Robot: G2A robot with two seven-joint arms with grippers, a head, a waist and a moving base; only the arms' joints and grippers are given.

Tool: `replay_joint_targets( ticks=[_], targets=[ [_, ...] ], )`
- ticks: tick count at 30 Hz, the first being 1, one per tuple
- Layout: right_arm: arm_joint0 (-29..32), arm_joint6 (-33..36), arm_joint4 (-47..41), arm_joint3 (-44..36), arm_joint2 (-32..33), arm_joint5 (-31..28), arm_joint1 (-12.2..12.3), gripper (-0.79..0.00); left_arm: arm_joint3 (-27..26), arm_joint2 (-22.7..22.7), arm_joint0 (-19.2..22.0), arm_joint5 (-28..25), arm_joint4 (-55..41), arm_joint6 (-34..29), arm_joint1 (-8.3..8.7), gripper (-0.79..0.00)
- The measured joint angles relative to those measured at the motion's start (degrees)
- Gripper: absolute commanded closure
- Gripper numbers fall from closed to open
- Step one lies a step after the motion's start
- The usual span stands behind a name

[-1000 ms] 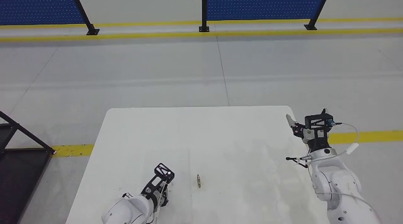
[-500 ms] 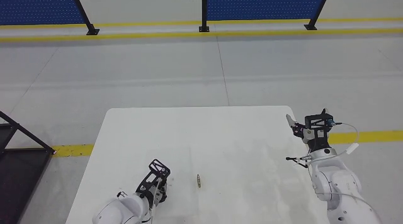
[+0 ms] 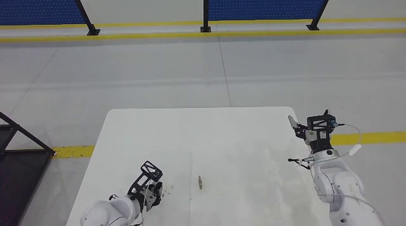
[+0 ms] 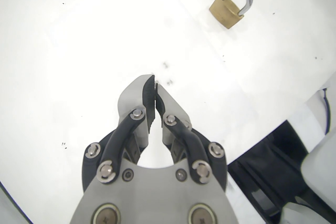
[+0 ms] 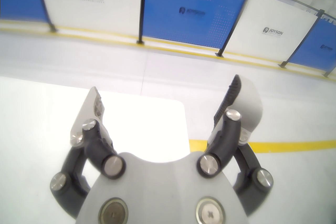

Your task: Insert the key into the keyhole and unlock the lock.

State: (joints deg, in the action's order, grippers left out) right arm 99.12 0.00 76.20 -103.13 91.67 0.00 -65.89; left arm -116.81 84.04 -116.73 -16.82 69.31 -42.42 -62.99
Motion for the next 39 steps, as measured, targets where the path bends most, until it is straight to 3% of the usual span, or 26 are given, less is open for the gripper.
replay_joint_targets(
  ticks=[5,8,19,26,32,39],
  targets=[
    [0.0,0.0,0.0,0.0,0.0,0.0,0.0,-0.785,-0.75,1.7,0.34,-1.88,-3.31,2.54,0.21,0.0],
    [0.0,0.0,0.0,0.0,0.0,0.0,0.0,-0.785,-2.08,4.39,0.29,-3.67,-5.46,7.12,0.4,0.0],
    [2.31,1.53,5.89,-2.28,-3.91,2.24,-0.43,-0.785,-0.16,14.79,-2.79,-18.41,-9.57,36.89,0.92,0.0],
    [8.65,2.59,18.19,-7.25,-13.35,0.95,-0.74,-0.785,-0.22,14.69,-2.77,-18.13,-9.56,35.95,0.92,0.0],
    [11.31,2.47,30.39,-4.56,-24.25,-3.56,-1.06,-0.785,-0.22,14.7,-2.77,-18.14,-9.56,35.98,0.92,0.0],
    [7.62,3.77,27.36,2.84,-34.33,-7.06,-2.65,-0.785,-0.22,14.7,-2.77,-18.14,-9.56,35.98,0.92,0.0]
  ],
)
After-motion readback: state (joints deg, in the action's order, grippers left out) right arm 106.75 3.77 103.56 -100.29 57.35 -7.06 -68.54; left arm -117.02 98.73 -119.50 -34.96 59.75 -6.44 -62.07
